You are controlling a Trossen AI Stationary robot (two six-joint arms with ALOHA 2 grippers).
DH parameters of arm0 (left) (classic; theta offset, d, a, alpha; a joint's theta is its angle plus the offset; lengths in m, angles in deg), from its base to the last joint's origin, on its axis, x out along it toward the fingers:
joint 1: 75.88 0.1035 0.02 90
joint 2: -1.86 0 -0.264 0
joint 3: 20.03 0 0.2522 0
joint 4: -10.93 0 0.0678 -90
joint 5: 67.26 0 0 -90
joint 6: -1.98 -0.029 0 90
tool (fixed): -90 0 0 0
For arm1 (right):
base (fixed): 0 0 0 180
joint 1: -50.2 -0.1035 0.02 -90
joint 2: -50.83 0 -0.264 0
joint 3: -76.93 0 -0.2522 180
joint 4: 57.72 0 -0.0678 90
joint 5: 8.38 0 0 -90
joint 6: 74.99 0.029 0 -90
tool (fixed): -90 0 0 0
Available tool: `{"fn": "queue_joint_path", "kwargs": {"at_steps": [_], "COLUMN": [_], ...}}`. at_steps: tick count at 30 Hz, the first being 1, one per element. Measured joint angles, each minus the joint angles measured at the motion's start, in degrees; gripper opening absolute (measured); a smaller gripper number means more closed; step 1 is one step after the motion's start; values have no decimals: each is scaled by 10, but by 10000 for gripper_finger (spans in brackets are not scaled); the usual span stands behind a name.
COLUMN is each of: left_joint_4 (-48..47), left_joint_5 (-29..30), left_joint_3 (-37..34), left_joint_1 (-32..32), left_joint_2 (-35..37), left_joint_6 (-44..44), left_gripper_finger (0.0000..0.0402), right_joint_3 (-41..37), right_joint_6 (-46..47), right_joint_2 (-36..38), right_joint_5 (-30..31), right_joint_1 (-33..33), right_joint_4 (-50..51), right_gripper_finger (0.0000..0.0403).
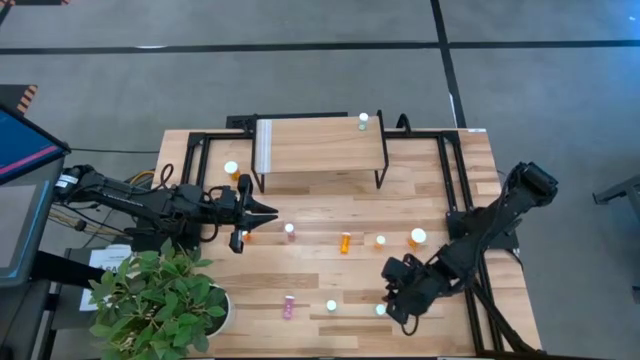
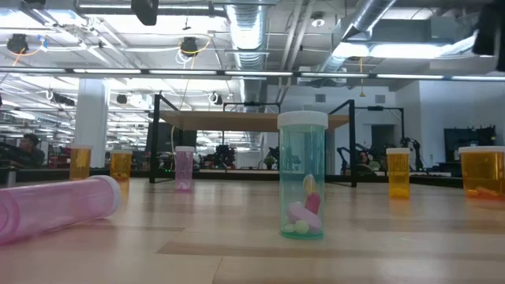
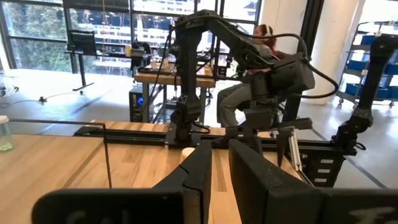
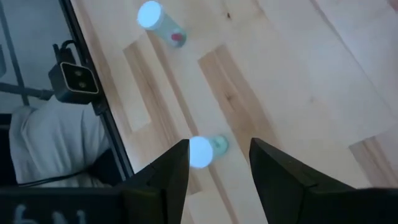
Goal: Pick and place medicine bottles onto shelf by color
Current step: Align the right small green pill bottle with the other small green pill bottle on the shelf
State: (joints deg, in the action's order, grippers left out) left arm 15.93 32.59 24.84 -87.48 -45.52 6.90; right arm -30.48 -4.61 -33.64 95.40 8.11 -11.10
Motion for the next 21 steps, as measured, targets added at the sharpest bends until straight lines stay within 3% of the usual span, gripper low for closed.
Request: {"fn": "queue_joint_path", "kwargs": {"at_steps": [9,21], "left_joint_4": [0,0], "left_joint_5": [0,0], "left_joint_3": [0,0], "left_joint_1": [0,0], "left_joint_2": [0,0], "left_joint_6": [3,9], "left_gripper_finger": [44,44], "right_joint_3": [0,8], "right_joint_6": [40,12], "right_joint_2": [0,0], "right_joint_5": [31,33], "right_joint_1": [-24,-22], "right_joint_4": [-8,-38], "right_gripper_finger": [189,189]}}
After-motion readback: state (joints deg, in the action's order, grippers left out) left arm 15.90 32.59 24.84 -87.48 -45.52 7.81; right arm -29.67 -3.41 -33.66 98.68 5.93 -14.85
